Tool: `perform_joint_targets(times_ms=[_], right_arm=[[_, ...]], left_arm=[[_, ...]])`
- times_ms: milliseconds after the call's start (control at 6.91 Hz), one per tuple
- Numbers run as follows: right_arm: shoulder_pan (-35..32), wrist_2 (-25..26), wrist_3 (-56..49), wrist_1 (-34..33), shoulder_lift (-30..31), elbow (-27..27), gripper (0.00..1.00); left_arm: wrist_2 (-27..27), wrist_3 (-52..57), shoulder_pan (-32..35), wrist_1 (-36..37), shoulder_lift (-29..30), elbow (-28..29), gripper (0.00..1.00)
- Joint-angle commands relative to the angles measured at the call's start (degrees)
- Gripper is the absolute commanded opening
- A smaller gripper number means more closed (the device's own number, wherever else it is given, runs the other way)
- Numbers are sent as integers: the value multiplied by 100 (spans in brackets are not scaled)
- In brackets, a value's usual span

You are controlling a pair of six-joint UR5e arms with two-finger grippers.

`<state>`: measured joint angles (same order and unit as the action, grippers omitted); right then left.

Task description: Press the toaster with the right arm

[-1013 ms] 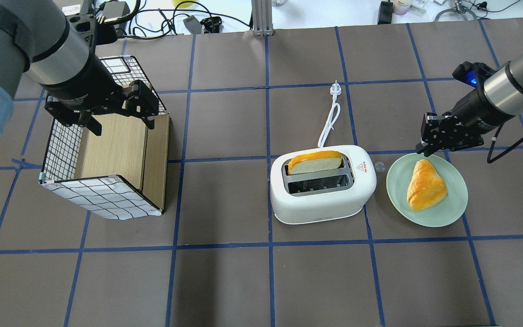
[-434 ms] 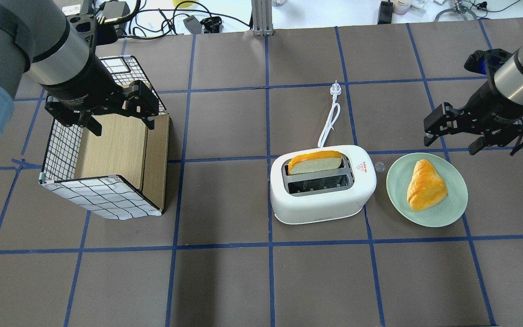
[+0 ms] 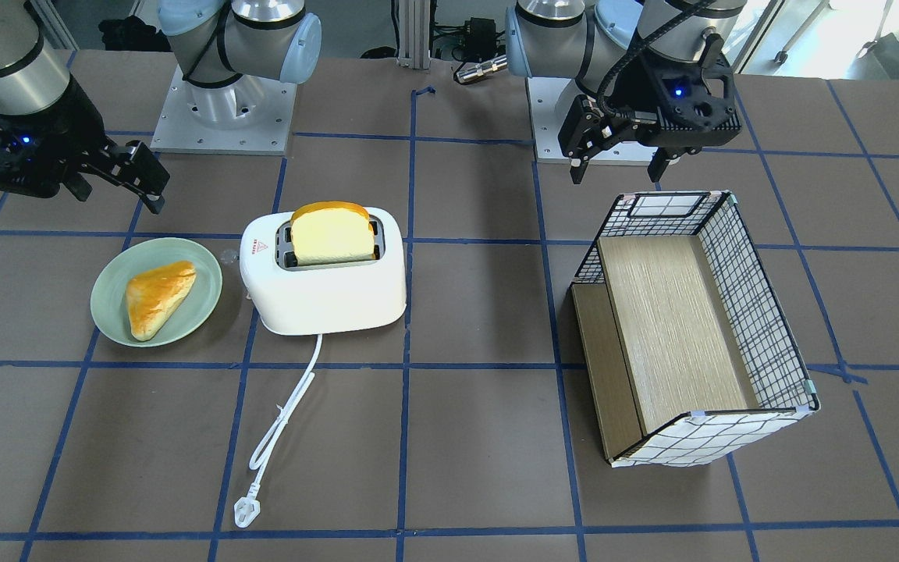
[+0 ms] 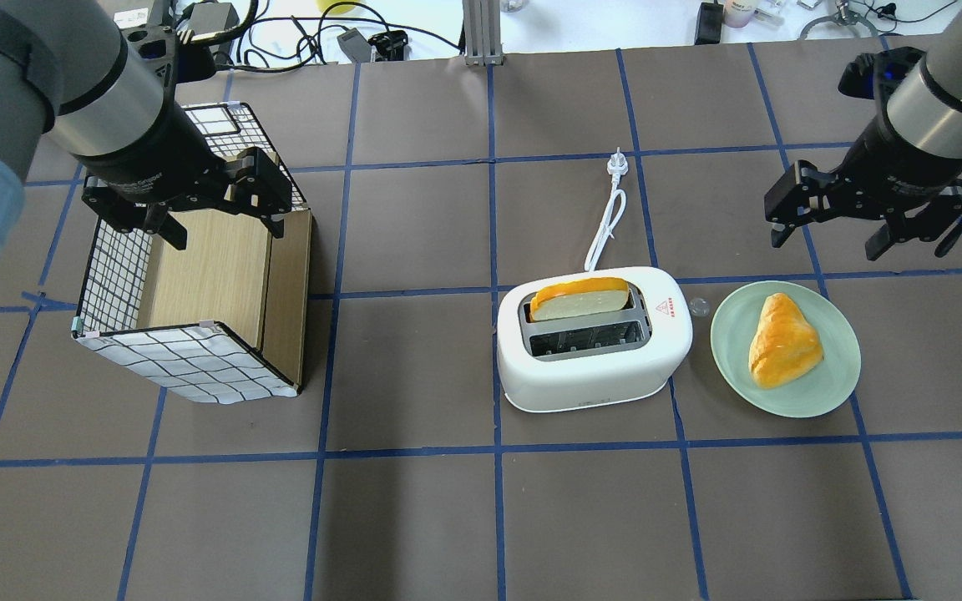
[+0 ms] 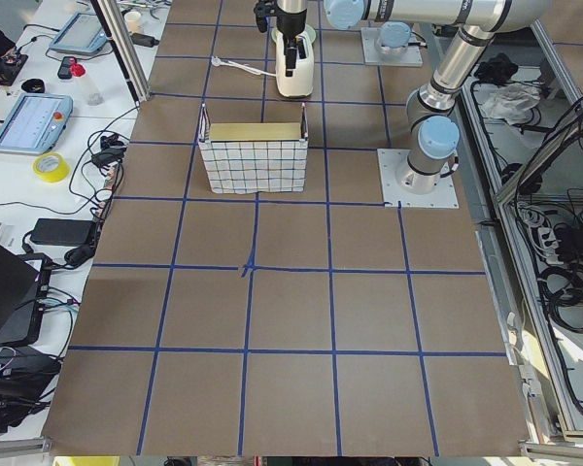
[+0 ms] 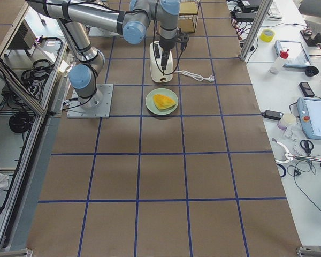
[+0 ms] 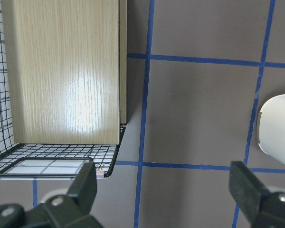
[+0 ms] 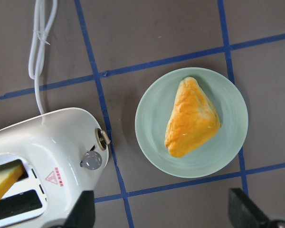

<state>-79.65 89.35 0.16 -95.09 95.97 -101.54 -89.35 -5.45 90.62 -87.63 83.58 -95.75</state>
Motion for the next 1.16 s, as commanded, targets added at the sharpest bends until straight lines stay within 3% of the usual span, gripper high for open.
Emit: perform_joint_targets(times_ms=[0, 289, 1013], right_arm=[[-830, 57, 570, 16, -52, 379, 100], [-1148, -48, 686, -19, 0, 407, 100], [-1176, -31, 678, 25, 10, 460, 100]], left_arm=[[5, 0, 0, 0, 0, 4, 100], [5, 0, 0, 0, 0, 4, 100], [-4, 0, 0, 0, 0, 4, 100]])
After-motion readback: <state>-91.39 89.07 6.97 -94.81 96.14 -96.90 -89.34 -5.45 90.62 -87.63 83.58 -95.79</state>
